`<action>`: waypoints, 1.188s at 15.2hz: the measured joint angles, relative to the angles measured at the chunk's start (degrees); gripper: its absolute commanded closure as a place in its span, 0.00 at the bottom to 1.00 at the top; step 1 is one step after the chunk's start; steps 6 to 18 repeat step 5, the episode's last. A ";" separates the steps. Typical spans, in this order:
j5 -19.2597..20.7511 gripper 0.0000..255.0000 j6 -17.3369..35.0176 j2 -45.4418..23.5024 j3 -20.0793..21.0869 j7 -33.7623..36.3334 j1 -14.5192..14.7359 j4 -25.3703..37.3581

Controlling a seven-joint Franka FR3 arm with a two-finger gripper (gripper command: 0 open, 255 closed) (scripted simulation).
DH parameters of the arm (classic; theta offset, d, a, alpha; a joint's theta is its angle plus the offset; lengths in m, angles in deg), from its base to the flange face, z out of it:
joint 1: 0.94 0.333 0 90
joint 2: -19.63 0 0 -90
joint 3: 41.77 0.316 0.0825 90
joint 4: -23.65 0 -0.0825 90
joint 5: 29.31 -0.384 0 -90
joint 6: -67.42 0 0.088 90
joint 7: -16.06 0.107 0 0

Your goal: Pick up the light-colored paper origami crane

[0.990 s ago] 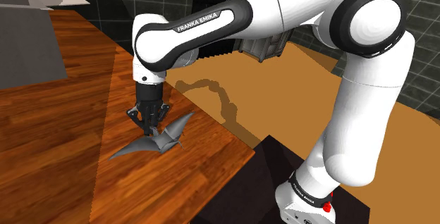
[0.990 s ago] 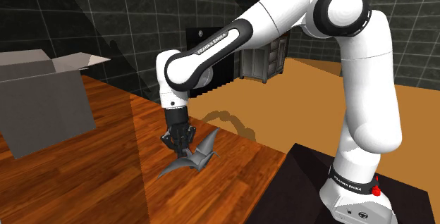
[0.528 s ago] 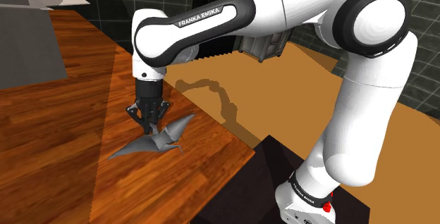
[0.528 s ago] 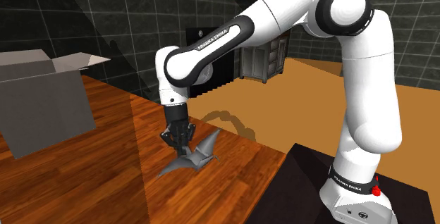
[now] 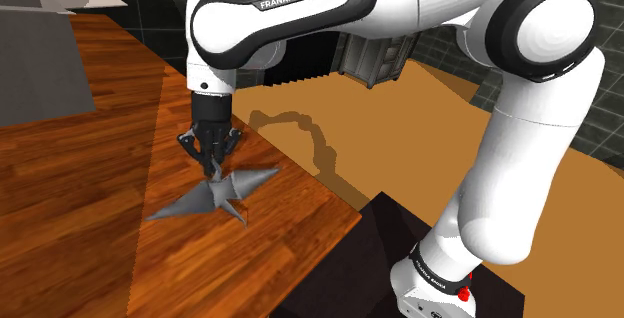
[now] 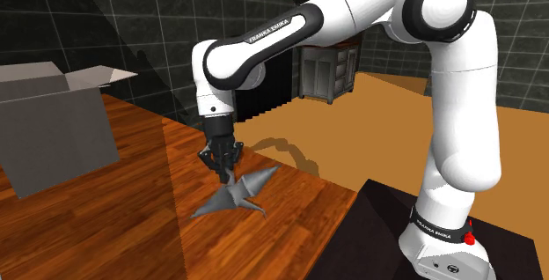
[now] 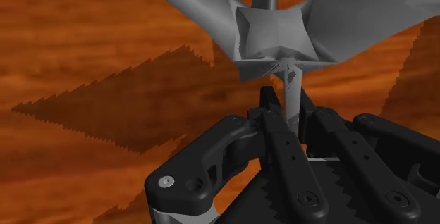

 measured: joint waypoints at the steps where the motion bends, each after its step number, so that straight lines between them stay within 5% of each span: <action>1: -0.06 1.00 -0.58 0.29 -0.01 0.04 -0.07 0.30; 18: -0.26 1.00 -3.15 1.37 0.06 0.45 -0.19 1.87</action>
